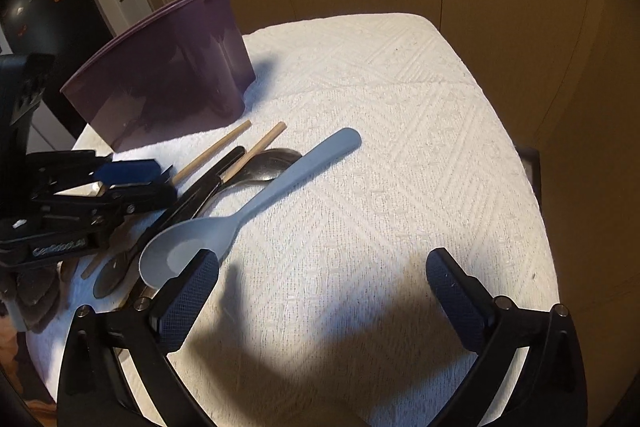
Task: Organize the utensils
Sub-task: 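Grasp the small metal slotted spatula by its handle with the left tool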
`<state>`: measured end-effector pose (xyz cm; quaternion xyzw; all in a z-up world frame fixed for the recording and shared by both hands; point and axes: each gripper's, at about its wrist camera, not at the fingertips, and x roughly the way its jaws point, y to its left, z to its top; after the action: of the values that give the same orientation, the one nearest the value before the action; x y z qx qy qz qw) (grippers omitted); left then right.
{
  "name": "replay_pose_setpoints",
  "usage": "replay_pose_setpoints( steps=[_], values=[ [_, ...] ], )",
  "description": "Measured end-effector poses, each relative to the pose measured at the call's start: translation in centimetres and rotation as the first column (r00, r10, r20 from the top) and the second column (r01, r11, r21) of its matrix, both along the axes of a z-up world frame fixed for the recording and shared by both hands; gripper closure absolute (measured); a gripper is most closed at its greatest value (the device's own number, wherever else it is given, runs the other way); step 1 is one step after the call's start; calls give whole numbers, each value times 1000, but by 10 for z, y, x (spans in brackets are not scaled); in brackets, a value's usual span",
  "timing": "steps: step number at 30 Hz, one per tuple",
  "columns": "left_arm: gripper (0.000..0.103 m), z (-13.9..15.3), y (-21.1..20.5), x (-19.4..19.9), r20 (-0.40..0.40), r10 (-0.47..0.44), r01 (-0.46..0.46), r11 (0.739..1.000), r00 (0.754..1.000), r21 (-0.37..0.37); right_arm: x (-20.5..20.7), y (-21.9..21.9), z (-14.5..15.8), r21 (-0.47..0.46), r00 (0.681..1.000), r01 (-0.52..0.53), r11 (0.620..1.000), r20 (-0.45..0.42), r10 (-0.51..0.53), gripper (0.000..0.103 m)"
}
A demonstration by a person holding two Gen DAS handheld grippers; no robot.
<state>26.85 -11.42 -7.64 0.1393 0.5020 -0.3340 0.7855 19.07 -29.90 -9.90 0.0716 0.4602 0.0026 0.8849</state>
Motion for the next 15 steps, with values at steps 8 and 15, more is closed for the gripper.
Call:
replay_pose_setpoints(
  steps=[8, 15],
  values=[
    [49, 9, 26, -26, 92, -69, 63, 995, 993, 72, -1, 16, -6, -96, 999, -48, 994, -6, 48, 0],
    [54, 1, 17, -10, 115, -175, 151, 970, 978, 193, -1, 16, -5, -91, 999, -39, 995, -1, 39, 0]
  ],
)
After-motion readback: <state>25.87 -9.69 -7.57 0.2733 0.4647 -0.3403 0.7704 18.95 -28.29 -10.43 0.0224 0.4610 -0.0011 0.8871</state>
